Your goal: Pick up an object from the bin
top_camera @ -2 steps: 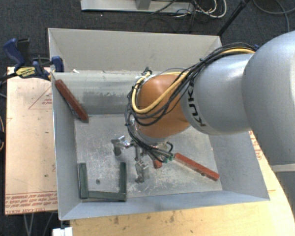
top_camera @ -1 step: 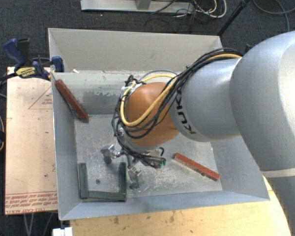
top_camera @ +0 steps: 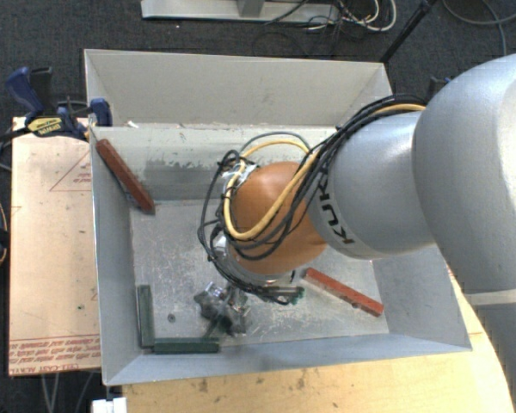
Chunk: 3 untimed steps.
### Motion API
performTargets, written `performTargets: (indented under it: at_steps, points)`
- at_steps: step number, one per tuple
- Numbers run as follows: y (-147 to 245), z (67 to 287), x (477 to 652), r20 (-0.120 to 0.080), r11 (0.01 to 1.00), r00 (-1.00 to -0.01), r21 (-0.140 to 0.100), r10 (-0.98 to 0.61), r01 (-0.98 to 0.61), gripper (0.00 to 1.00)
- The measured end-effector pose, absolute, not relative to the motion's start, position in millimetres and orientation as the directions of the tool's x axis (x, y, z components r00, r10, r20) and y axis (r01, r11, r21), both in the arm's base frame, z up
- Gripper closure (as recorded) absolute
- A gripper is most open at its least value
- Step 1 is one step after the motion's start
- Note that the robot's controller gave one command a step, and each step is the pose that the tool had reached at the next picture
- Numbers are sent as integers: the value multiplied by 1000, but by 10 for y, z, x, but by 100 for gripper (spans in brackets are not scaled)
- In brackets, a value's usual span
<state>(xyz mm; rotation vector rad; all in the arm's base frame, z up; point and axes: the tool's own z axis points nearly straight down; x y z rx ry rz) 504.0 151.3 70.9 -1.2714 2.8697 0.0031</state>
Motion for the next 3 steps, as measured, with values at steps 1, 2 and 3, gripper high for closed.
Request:
performTargets:
  at_steps: [1,2,3]
  points:
    - [1513,708,5040,-3,672,-672,1,-741,-741,100]
    - [1640,1193,5103,2,646,-646,3,-763,-763,100]
    - [1715,2253,5066,-3,671,-671,0,-742,-742,100]
